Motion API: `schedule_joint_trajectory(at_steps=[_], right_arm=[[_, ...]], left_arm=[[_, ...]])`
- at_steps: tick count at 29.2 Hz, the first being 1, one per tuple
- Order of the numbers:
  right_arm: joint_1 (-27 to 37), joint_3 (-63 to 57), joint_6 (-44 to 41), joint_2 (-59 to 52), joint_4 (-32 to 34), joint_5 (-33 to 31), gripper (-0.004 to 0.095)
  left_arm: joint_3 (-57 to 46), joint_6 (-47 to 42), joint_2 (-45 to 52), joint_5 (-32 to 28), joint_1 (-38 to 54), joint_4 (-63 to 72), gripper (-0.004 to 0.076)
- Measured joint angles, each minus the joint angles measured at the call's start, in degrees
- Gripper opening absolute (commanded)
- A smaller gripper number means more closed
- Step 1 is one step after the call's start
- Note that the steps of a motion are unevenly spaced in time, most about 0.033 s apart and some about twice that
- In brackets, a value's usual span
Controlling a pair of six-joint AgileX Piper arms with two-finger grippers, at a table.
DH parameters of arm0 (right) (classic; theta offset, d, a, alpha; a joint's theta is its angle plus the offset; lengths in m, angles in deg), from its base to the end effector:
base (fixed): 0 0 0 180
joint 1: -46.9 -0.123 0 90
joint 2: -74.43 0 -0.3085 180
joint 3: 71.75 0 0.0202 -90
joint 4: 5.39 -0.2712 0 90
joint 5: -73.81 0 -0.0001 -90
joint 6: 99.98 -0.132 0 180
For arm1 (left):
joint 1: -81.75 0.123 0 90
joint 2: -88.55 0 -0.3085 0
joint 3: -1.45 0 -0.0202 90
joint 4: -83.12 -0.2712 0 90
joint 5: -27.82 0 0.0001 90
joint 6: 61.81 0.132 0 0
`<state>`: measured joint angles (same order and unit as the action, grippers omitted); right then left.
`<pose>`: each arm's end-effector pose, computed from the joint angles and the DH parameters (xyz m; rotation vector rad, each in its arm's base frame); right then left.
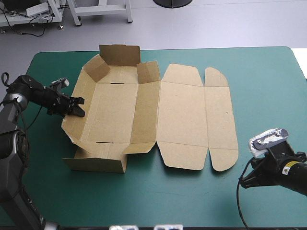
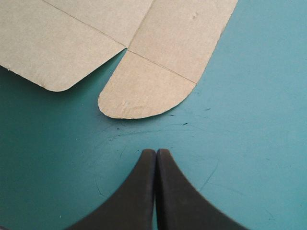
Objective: Fold the box
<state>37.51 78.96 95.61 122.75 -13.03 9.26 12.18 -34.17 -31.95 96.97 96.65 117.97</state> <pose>0.1317 0.0378 0.3281 -0.5154 2.4185 0.1273 0.4322 0.0420 0.2049 0.0075 2.8201 -0.7595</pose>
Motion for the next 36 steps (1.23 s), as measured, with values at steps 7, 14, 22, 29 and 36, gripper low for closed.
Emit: schedule_joint_trajectory(at_steps=[7, 14, 22, 29, 36], right_arm=[[0.00, 0.00, 0.00, 0.00, -0.41, -0.13, -0.0025], [0.00, 0.00, 0.15, 0.00, -0.56, 1.68, -0.0025], [0.00, 0.09, 0.43, 0.00, -0.72, 7.49, -0.0025], [0.00, 4.73, 2.31, 0.00, -0.72, 10.83, -0.0025], [0.00, 9.22, 2.80, 0.00, -0.82, 16.88, -0.0025]], left_arm=[[3.34, 6.79, 2.84, 0.81, 0.00, 3.83, -0.0002], [17.57, 12.56, 9.06, 2.01, -2.64, 4.25, -0.0002], [27.14, 21.51, 13.79, 1.77, -18.77, -1.02, -0.0003], [26.79, 24.55, 15.55, 2.61, -32.72, -15.99, -0.0006], [24.98, 25.36, 18.96, 2.55, -41.21, -21.71, -0.0006]])
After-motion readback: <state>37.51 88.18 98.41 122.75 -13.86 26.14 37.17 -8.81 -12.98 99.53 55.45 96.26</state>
